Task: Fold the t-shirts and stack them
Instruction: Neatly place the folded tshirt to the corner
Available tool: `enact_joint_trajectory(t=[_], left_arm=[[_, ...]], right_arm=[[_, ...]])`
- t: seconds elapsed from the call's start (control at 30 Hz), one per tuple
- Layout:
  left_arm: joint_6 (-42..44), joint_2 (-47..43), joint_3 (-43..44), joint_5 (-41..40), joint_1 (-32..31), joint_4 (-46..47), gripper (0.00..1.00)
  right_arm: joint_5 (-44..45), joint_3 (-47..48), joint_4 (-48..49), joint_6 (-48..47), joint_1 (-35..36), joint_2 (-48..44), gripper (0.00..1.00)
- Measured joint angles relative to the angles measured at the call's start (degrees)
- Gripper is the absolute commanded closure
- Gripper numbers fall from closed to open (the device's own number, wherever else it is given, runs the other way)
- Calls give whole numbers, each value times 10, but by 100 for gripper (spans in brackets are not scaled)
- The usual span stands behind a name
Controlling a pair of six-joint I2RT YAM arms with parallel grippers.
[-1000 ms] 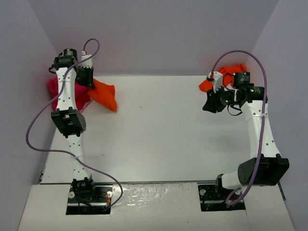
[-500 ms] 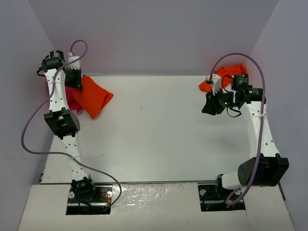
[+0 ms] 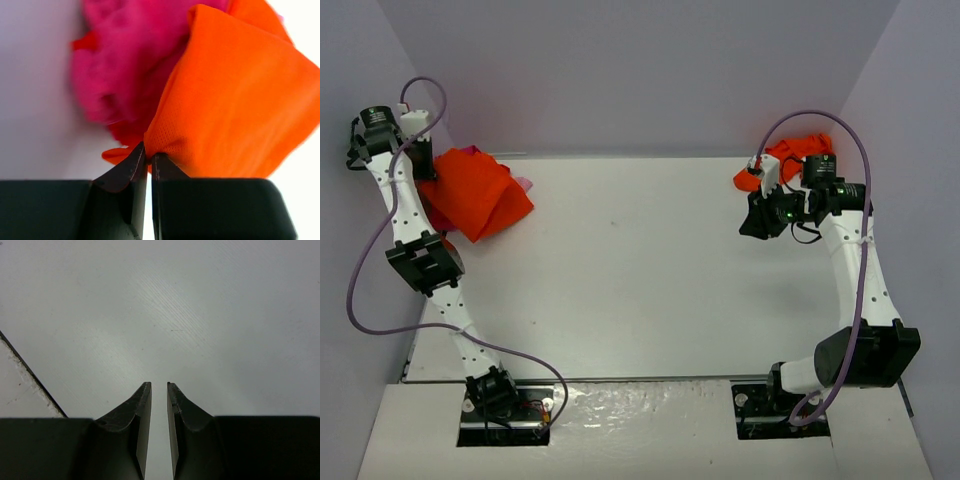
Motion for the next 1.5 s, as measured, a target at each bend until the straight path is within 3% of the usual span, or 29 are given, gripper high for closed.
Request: enact_joint_trajectory(t=[0.2, 0.23, 0.27, 0.33, 0.43, 0.83, 1.03, 1.27, 1.37, 1.5], left_arm=[[3, 0, 0, -41, 36, 26, 100], [5, 0, 0, -51, 36, 29, 94], [5, 0, 0, -60, 34, 33, 84], [3, 2, 0, -75, 29, 42, 33], [-7, 9, 0, -77, 20, 57, 3], [-70, -6, -69, 6, 9, 133, 3], [-76, -112, -128, 73, 7, 140, 3], [-29, -198, -115, 118, -20, 77, 3], [1, -240, -190, 120, -36, 53, 3], [35, -295, -395, 104, -41, 93, 3]], right_arm=[[-8, 0, 0, 0, 0, 6, 83], [-10, 0, 1, 0, 0, 8, 83], [-11, 0, 1, 0, 0, 10, 83], [-12, 0, 2, 0, 0, 13, 82], [-12, 0, 3, -1, 0, 13, 70], [-10, -1, 6, -2, 0, 12, 66], [-10, -12, 8, -3, 0, 5, 65], [-10, -20, 11, -7, 0, -7, 63], [-10, -30, 11, -13, 0, -17, 63], [-10, -37, 12, -17, 0, -21, 62]])
